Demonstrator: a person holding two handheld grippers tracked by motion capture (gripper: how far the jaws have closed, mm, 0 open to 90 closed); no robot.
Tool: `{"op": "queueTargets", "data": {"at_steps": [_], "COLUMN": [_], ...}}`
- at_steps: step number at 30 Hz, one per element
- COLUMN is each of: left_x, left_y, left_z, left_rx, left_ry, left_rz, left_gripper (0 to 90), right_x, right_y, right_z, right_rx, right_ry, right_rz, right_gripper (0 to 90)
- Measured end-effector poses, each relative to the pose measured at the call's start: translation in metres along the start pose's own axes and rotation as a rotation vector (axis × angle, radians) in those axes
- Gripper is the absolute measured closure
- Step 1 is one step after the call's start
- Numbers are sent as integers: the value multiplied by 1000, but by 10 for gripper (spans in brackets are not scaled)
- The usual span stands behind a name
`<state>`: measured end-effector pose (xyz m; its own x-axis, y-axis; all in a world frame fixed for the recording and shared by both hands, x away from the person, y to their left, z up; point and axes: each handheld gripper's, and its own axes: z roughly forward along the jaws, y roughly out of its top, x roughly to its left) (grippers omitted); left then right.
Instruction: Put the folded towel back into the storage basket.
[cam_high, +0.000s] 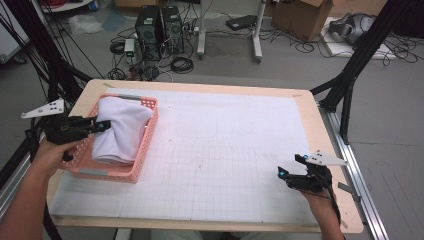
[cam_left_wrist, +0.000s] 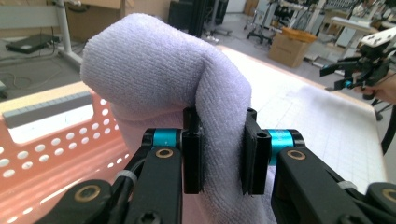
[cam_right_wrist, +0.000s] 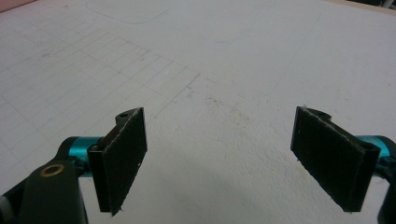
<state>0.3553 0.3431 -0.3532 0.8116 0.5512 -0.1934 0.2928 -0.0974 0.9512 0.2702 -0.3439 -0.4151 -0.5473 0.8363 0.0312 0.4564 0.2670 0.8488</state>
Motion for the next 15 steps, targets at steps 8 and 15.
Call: {"op": "queueTargets", "data": {"at_steps": [8,15], "left_x": [9,12], "left_y": [-5,-10], "left_z": [11,20], "left_rx": [40,78], "left_ry": [38,61], "left_rz": [-32,-47], "left_gripper": [735,730], "right_x": [0,1], "right_y": [0,1], "right_z": [0,0], "right_rx": [-1,-2], "right_ry": [2,4], "right_rz": [1,-2], "right_gripper": [174,174]}}
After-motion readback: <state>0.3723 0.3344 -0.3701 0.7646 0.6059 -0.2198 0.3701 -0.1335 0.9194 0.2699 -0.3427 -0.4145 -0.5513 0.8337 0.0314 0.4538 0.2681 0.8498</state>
